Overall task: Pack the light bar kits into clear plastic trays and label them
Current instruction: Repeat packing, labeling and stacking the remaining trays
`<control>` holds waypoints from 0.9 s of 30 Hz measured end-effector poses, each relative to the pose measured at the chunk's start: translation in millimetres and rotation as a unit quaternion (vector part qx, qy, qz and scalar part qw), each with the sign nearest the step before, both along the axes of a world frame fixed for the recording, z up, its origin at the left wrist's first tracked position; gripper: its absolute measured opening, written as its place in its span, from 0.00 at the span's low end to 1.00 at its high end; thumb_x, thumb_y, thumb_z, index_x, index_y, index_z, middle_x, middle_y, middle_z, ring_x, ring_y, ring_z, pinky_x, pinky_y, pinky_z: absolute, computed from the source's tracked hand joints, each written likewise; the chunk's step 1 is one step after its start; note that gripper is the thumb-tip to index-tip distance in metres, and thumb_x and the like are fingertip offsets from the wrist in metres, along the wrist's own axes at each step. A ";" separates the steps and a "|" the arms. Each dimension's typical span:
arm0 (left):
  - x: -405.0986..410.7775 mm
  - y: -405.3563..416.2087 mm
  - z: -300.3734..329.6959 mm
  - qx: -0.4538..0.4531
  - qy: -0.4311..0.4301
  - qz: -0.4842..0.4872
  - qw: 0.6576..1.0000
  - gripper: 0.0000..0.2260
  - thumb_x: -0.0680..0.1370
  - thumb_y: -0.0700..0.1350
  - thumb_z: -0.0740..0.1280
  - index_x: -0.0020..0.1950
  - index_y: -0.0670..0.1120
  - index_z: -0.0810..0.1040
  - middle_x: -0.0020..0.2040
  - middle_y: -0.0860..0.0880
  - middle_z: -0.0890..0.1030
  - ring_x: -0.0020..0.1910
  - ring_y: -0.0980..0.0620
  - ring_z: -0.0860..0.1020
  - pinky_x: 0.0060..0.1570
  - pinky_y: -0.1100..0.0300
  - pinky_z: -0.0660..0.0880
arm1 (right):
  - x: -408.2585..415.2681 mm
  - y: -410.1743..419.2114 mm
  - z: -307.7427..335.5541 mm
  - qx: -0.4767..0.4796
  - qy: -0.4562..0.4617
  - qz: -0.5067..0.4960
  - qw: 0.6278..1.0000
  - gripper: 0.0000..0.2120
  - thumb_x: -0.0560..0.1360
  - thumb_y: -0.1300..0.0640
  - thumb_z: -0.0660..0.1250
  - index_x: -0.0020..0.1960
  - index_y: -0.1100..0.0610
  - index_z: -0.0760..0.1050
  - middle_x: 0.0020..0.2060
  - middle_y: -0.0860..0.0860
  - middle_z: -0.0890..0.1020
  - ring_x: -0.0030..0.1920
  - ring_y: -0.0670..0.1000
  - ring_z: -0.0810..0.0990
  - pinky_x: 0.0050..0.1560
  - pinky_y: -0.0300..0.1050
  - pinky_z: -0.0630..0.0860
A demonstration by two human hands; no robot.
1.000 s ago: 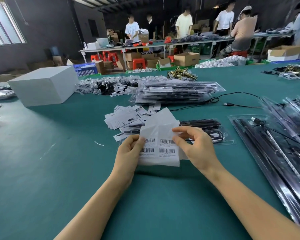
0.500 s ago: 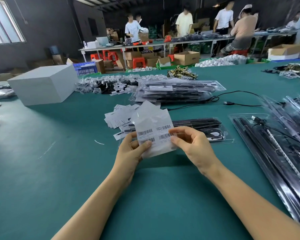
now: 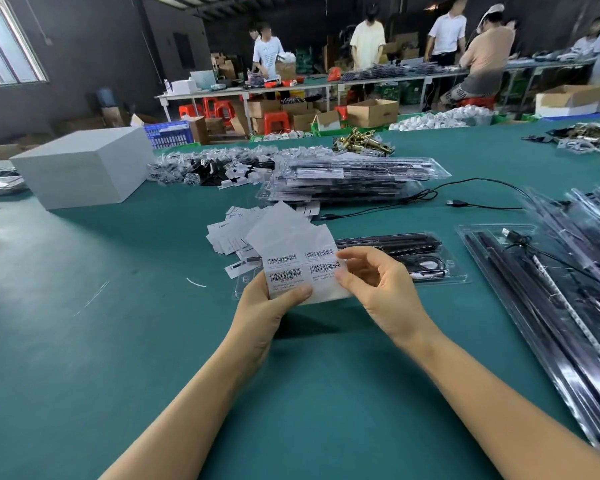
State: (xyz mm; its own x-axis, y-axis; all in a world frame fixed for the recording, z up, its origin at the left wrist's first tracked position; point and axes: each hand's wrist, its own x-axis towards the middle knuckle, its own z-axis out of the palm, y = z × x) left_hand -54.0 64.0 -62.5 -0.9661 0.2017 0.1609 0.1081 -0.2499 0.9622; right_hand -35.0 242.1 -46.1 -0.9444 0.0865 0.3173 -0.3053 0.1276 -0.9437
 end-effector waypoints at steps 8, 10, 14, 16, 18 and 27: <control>-0.2 -0.9 1.7 -0.009 -0.018 -0.022 1.000 0.19 0.70 0.38 0.73 0.61 0.40 0.78 0.57 0.43 0.83 0.58 0.44 0.80 0.61 0.52 0.74 | 1.0 -7.0 -10.0 0.410 0.301 -0.182 0.842 0.10 0.68 0.58 0.77 0.48 0.60 0.81 0.48 0.53 0.82 0.55 0.60 0.79 0.54 0.56 0.76; 0.2 0.1 1.8 -0.002 -0.021 -0.029 0.999 0.19 0.70 0.38 0.73 0.61 0.39 0.77 0.57 0.43 0.83 0.58 0.44 0.80 0.60 0.54 0.76 | 1.4 -9.4 -11.8 0.401 0.299 -0.163 0.850 0.08 0.69 0.58 0.75 0.46 0.59 0.81 0.45 0.51 0.83 0.55 0.58 0.79 0.53 0.55 0.76; -0.3 -0.5 2.8 0.005 -0.023 -0.037 0.999 0.19 0.70 0.39 0.71 0.61 0.37 0.77 0.57 0.41 0.82 0.58 0.43 0.80 0.60 0.54 0.76 | 0.7 -9.9 -13.0 0.363 0.271 -0.123 0.883 0.08 0.71 0.56 0.73 0.45 0.60 0.80 0.41 0.51 0.82 0.46 0.57 0.79 0.47 0.55 0.77; -1.0 -0.3 3.1 0.006 -0.024 -0.038 0.999 0.19 0.70 0.39 0.71 0.60 0.37 0.77 0.56 0.41 0.82 0.58 0.43 0.80 0.59 0.55 0.76 | 1.2 -10.2 -12.3 0.353 0.266 -0.112 0.890 0.10 0.71 0.55 0.74 0.45 0.61 0.80 0.41 0.52 0.82 0.44 0.56 0.79 0.44 0.55 0.76; -1.3 -0.3 2.8 0.006 -0.024 -0.040 0.999 0.18 0.70 0.39 0.72 0.59 0.37 0.77 0.56 0.41 0.83 0.58 0.43 0.80 0.58 0.56 0.76 | 1.7 -11.3 -12.3 0.348 0.269 -0.116 0.891 0.10 0.70 0.55 0.76 0.44 0.60 0.80 0.40 0.51 0.82 0.42 0.56 0.79 0.43 0.55 0.76; -0.8 -1.3 1.1 -0.004 -0.027 -0.043 0.999 0.18 0.69 0.42 0.75 0.57 0.39 0.79 0.56 0.40 0.83 0.58 0.42 0.80 0.60 0.52 0.74 | 4.6 -15.8 -14.1 0.310 0.257 -0.163 0.901 0.07 0.68 0.55 0.77 0.39 0.57 0.81 0.37 0.48 0.83 0.42 0.54 0.79 0.42 0.55 0.76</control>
